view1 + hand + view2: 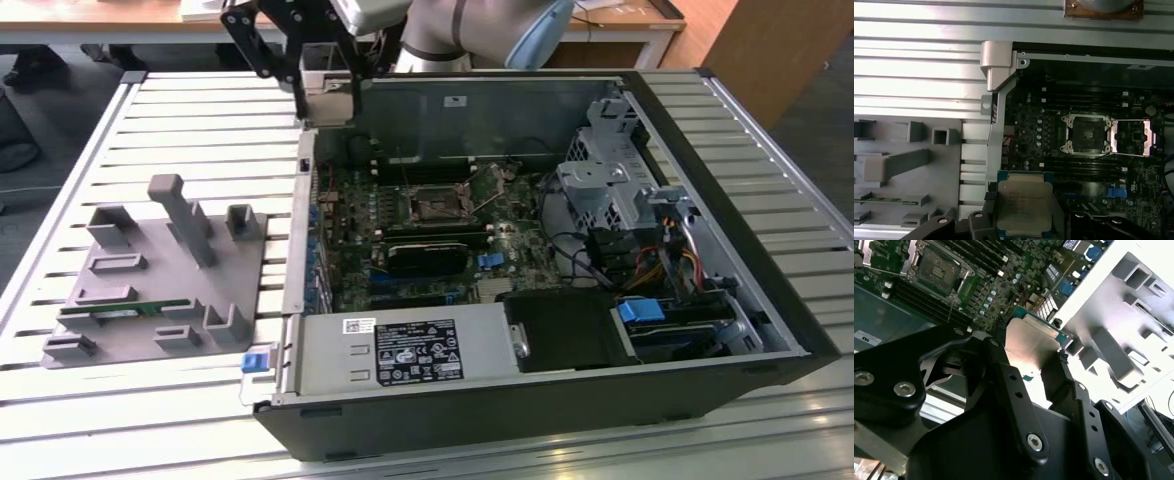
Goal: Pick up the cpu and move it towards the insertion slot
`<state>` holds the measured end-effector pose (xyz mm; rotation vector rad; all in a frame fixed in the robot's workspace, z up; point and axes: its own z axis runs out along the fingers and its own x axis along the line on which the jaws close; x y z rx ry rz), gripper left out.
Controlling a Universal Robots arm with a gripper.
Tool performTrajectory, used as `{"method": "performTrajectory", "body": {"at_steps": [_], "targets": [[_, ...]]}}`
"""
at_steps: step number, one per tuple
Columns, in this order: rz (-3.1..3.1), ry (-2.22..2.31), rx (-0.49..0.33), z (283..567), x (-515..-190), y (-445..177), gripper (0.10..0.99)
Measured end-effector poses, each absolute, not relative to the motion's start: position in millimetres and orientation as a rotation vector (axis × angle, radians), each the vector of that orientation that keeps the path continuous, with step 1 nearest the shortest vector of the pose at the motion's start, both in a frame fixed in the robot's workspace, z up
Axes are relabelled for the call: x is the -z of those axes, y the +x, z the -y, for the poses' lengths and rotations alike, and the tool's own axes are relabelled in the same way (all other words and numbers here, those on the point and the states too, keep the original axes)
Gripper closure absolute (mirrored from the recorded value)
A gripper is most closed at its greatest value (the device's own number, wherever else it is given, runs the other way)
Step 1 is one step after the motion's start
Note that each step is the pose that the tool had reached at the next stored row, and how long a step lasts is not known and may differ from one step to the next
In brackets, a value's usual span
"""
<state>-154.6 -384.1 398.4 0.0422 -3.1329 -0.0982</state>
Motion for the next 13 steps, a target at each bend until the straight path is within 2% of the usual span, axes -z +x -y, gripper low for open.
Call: {"method": "performTrajectory", "body": {"at_steps": [13], "targets": [[3.133, 0.042, 0.098, 367, -398, -133, 0.557]]}}
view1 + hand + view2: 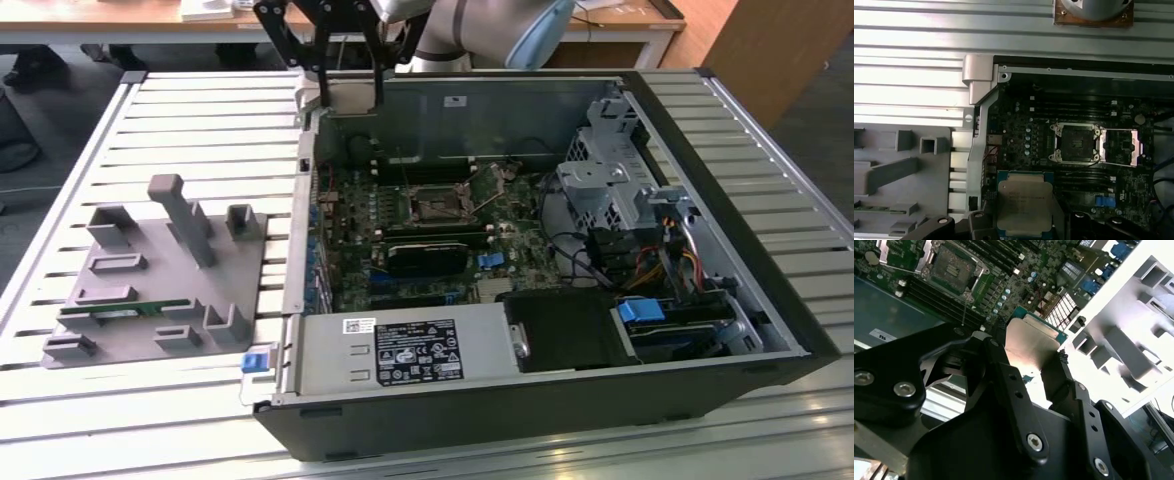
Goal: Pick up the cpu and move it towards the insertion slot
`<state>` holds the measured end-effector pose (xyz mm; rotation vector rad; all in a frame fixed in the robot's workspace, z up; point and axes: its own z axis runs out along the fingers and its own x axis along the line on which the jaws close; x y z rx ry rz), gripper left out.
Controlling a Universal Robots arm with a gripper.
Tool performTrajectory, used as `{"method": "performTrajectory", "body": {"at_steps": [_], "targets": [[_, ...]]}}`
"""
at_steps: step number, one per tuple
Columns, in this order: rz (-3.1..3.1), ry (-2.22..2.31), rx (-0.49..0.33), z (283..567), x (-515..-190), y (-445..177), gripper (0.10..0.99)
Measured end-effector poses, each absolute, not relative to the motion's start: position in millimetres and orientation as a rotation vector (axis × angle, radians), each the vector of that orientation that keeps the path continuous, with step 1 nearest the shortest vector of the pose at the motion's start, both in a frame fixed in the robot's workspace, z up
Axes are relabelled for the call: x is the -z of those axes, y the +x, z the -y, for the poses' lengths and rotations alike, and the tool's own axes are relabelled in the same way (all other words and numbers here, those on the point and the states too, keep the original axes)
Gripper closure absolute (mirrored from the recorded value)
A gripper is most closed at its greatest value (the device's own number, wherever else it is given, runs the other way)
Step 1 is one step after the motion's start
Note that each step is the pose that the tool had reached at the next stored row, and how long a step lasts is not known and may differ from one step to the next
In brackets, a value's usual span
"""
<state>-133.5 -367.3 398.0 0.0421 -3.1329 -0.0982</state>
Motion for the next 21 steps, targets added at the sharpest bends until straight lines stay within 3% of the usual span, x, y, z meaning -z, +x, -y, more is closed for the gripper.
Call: {"method": "performTrajectory", "body": {"at_steps": [21], "targets": [[3.133, 0.042, 0.098, 339, -397, -98, 0.557]]}}
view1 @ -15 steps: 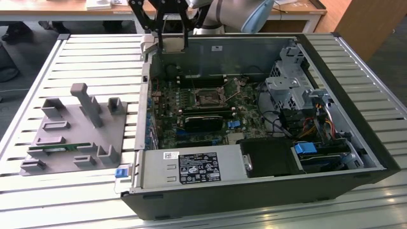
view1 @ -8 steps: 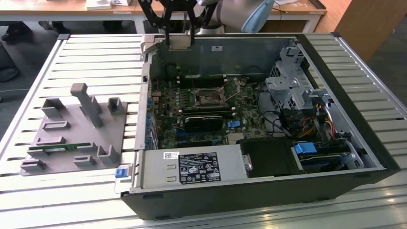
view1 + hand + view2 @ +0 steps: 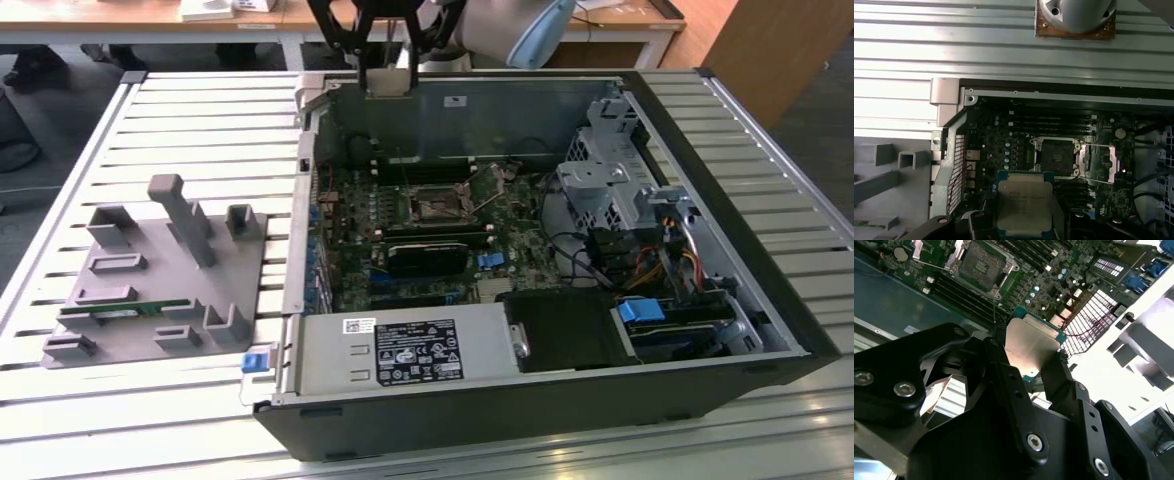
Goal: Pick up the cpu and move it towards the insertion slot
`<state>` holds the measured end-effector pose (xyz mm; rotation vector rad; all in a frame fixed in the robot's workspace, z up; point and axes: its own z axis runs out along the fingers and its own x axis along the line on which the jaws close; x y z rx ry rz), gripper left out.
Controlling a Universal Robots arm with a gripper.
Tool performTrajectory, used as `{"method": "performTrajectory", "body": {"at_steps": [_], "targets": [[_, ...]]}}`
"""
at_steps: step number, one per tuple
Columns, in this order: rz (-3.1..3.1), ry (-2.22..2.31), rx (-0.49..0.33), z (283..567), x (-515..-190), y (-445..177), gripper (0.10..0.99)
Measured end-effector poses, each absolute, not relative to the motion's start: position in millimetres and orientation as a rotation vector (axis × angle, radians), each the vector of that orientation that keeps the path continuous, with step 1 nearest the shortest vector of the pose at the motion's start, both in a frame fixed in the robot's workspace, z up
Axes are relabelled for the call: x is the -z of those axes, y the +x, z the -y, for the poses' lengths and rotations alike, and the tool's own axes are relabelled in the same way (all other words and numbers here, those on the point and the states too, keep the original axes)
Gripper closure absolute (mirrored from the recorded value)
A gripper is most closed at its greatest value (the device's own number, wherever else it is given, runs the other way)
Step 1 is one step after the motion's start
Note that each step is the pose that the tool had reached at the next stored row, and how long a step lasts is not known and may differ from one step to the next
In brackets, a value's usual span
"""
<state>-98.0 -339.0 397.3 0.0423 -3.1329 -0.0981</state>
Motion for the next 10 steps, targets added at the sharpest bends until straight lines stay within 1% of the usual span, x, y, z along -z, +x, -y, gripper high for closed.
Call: {"method": "performTrajectory", "body": {"at_steps": [10], "targets": [[3.133, 0.028, 0.098, 330, -396, -81, 0.557]]}}
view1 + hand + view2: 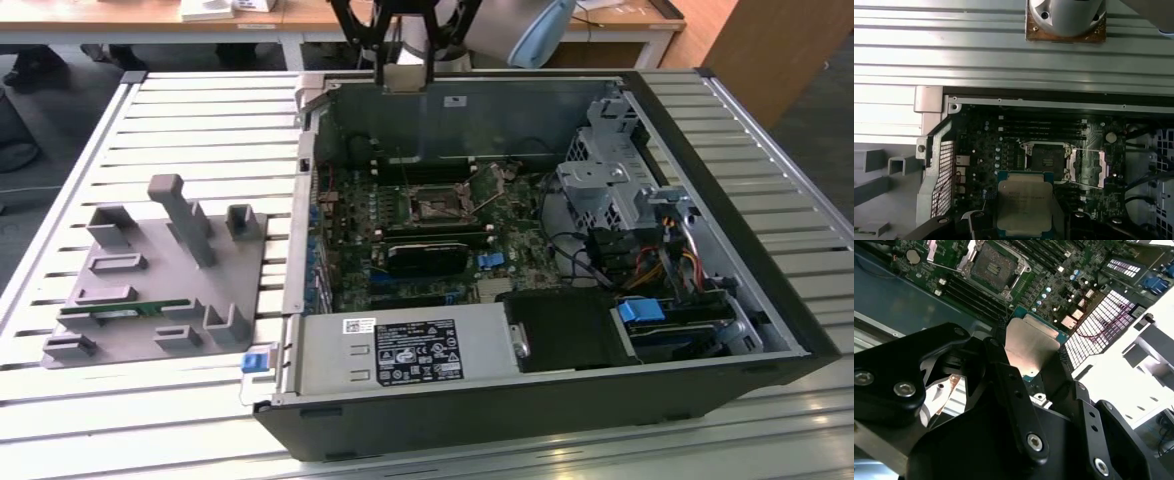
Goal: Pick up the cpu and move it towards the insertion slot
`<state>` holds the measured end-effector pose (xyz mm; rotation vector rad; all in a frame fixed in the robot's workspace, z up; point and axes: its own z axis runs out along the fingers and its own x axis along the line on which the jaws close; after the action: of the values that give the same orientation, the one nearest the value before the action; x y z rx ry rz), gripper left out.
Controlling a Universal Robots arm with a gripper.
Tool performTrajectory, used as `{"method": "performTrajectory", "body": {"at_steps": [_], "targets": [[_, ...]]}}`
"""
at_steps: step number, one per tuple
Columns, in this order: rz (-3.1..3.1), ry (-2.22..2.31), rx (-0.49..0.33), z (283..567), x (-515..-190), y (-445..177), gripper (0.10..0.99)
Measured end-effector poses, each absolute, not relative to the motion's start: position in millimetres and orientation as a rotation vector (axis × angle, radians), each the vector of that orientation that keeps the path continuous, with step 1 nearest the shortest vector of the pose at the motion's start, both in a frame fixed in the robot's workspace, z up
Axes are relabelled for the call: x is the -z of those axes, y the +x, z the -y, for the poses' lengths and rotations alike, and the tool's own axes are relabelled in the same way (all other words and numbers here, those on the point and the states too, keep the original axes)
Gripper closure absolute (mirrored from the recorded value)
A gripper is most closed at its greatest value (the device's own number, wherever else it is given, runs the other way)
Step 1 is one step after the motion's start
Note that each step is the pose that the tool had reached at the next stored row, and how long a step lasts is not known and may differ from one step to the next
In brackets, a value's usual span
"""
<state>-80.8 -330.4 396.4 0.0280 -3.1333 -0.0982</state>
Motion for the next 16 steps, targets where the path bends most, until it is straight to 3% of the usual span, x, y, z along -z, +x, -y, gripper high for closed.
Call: {"method": "performTrajectory", "body": {"at_steps": [16], "targets": [[3.134, 0.009, 0.098, 322, -394, -46, 0.557]]}}
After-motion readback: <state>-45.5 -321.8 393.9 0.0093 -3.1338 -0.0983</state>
